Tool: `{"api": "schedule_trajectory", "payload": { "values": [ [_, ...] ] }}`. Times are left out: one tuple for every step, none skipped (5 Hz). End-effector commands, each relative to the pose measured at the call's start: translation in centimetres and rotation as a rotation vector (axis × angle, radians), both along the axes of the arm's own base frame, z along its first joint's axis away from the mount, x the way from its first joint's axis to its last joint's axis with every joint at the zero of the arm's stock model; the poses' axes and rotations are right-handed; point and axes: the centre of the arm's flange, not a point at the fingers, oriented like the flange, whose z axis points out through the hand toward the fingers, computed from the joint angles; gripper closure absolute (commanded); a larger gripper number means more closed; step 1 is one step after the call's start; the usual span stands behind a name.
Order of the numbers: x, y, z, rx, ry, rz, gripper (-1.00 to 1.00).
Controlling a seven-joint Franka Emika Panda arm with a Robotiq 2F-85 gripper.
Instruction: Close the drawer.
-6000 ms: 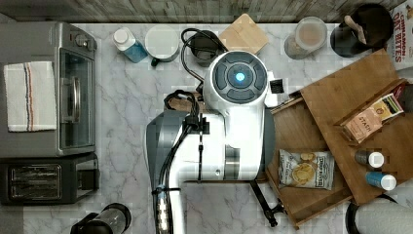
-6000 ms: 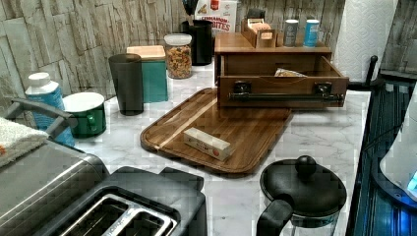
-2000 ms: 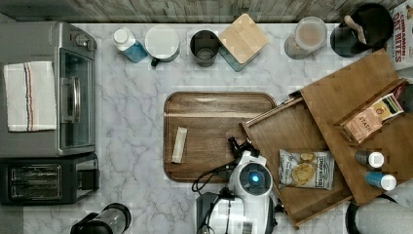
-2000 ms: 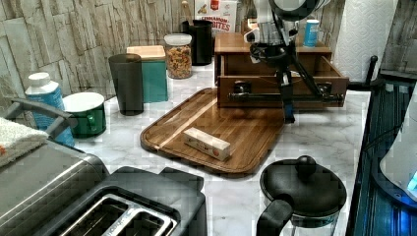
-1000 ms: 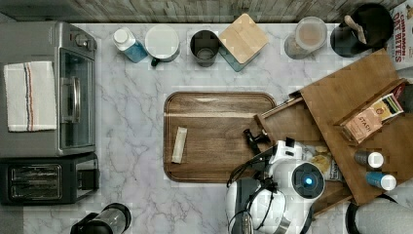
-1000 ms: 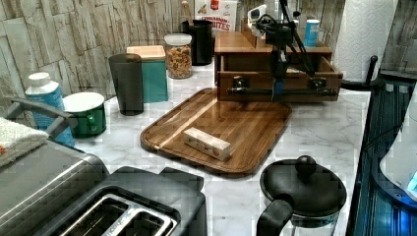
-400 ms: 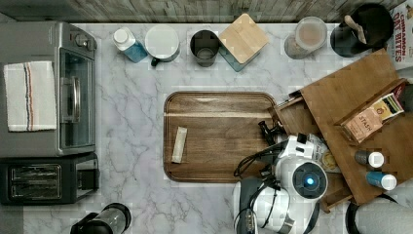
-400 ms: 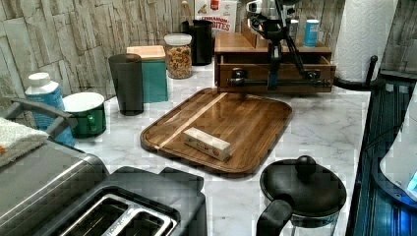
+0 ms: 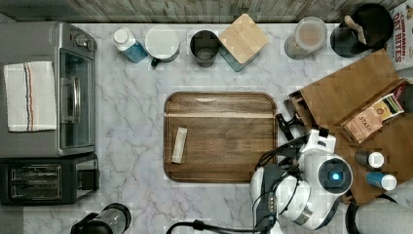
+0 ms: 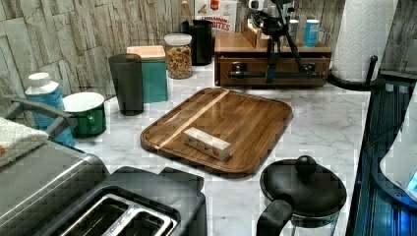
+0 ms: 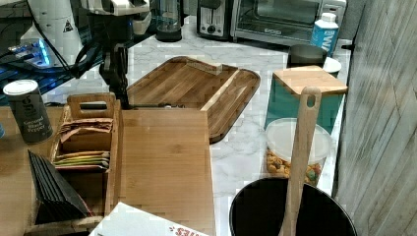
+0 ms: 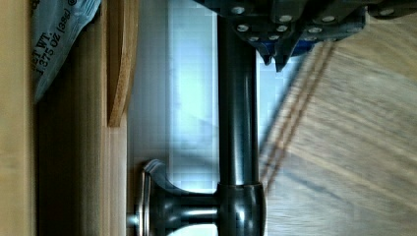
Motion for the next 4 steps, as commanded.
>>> {"api": "schedule_trajectory", "payload": {
  "values": [
    [9.97,-14.49,12.08,-0.238,-0.365,0.101,1.0],
    [9.44,-14.33,12.71,-0.229,-0.361,0.07,1.0],
    [9.43,-14.33,12.7,-0.229,-0.361,0.069,1.0],
    [9.44,-14.32,12.71,-0.229,-0.361,0.07,1.0]
  ]
}}
